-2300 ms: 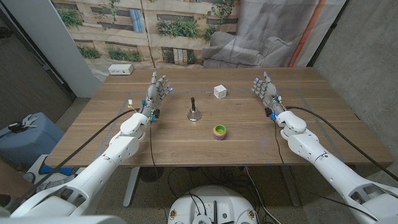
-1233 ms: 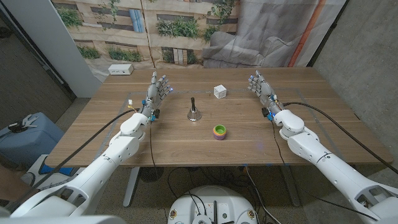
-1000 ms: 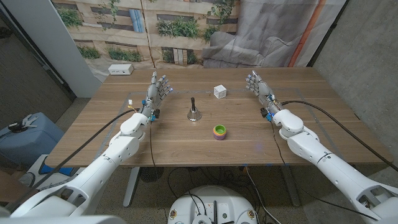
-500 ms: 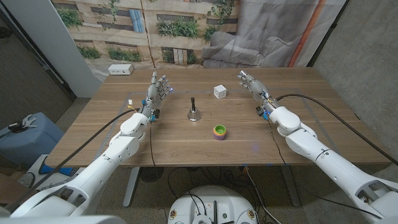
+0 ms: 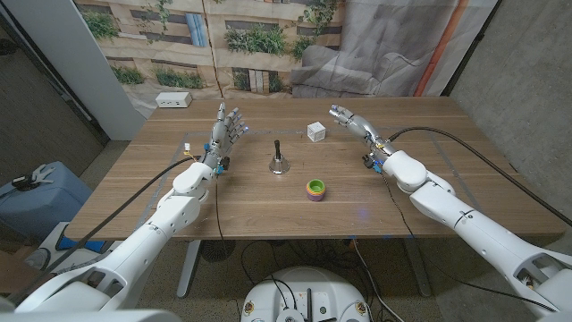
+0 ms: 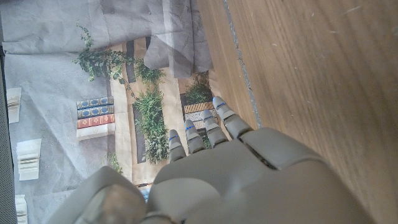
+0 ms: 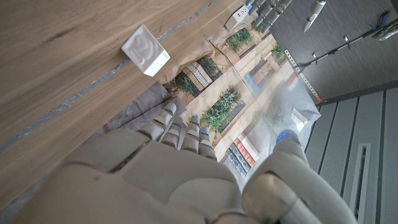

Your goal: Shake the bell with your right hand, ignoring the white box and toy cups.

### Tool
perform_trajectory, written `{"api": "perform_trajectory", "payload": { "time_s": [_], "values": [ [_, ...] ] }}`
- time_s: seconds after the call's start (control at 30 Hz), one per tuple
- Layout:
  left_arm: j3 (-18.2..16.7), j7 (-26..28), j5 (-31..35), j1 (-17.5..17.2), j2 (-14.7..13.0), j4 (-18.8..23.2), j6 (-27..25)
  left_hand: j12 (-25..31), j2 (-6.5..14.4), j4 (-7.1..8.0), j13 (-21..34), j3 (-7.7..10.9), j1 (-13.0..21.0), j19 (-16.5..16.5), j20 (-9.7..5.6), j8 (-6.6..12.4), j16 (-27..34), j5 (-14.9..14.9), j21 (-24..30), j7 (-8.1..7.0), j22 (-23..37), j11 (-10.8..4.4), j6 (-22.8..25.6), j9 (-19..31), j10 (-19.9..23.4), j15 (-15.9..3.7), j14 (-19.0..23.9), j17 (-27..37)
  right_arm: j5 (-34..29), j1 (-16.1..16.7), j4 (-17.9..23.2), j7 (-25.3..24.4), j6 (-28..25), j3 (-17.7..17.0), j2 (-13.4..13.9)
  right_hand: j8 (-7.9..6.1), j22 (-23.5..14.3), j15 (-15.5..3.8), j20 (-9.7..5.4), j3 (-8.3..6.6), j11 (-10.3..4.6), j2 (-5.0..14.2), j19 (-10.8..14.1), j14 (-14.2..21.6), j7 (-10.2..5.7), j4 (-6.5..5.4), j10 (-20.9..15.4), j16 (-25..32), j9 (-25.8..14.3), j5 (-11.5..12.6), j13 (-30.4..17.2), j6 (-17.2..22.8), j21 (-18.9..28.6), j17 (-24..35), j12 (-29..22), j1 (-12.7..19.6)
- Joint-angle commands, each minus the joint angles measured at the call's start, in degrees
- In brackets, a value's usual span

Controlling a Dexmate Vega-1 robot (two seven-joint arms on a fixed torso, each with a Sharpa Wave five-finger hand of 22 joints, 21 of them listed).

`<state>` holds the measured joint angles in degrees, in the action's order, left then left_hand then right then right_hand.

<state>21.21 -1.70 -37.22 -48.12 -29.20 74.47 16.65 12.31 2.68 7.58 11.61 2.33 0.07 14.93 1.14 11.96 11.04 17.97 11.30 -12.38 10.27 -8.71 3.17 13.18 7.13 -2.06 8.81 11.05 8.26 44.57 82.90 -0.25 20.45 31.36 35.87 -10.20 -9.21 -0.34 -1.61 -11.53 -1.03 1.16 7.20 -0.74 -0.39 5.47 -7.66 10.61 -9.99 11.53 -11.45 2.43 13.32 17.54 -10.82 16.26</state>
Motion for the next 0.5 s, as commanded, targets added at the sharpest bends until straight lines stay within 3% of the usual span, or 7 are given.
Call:
{"api": "perform_trajectory", "payload": {
  "time_s": [0.03, 0.2, 0.3, 0.5],
  "values": [
    [-0.01, -0.01, -0.02, -0.01, -0.02, 0.02, -0.03, 0.33, 0.39, 0.39, 0.28, -0.05, 0.09, 0.47, 0.05, 0.33, 0.32, 0.36, 0.41, -0.35, 0.32, -0.37, -0.02, 0.24, 0.1, -5.56, 0.51, 0.26, -6.7, -0.39, 2.64, -1.15, -0.83, 1.97, 1.4, -0.51, -0.28, 0.3, 0.31, -0.3, 0.07, 0.43, 0.31, -0.01, -0.05, 0.72, -0.37, 0.4, -0.33, -0.26, -0.13, -0.3, -0.24, 0.04, -0.27, 0.92],
    [-0.02, -0.01, -0.02, -0.03, -0.03, 0.04, -0.03, 0.31, 0.39, 0.39, 0.28, -0.04, 0.09, 0.46, 0.05, 0.34, 0.33, 0.36, 0.4, -0.35, 0.31, -0.19, -0.02, 0.24, 0.06, -5.56, 0.53, 0.26, -9.45, -0.96, 3.06, -1.33, -0.76, 2.64, 1.75, -0.55, -0.29, 0.4, 0.54, -0.53, -0.12, 0.43, 0.32, 0.21, -0.19, 1.17, -0.4, 0.55, -0.35, -0.35, -0.11, -0.44, -0.44, -0.15, -0.32, 1.49],
    [-0.02, -0.01, -0.02, -0.04, -0.04, 0.05, -0.04, 0.31, 0.39, 0.39, 0.28, -0.04, 0.09, 0.45, 0.04, 0.33, 0.32, 0.36, 0.4, -0.35, 0.31, -0.21, -0.03, 0.24, 0.05, -5.6, 0.5, 0.26, -11.42, -1.32, 3.16, -1.34, -0.9, 3.22, 2.12, -1.03, -0.3, -0.18, 0.19, -1.12, -0.32, 0.42, 1.64, 0.95, -1.4, 2.31, -0.95, 0.92, -0.44, -0.57, -0.08, 0.31, -0.51, -0.67, -0.59, 2.99],
    [-0.02, 0.08, 0.0, -0.04, -0.01, 0.07, -0.04, 0.32, 0.38, 0.39, 0.28, -0.05, 0.09, 0.45, 0.05, 0.33, 0.31, 0.36, 0.4, -0.35, 0.31, -0.24, -0.03, 0.24, 0.07, -5.59, 0.49, 0.26, -14.83, -1.41, 3.62, -2.03, 0.31, 3.98, 2.58, -1.15, -0.3, -0.33, 0.18, -1.37, -0.4, 0.23, 2.43, 1.21, -1.35, 2.91, -0.86, 1.03, -0.5, -0.71, -0.07, 0.5, -0.55, -0.99, -0.57, 3.79]
  ]
}}
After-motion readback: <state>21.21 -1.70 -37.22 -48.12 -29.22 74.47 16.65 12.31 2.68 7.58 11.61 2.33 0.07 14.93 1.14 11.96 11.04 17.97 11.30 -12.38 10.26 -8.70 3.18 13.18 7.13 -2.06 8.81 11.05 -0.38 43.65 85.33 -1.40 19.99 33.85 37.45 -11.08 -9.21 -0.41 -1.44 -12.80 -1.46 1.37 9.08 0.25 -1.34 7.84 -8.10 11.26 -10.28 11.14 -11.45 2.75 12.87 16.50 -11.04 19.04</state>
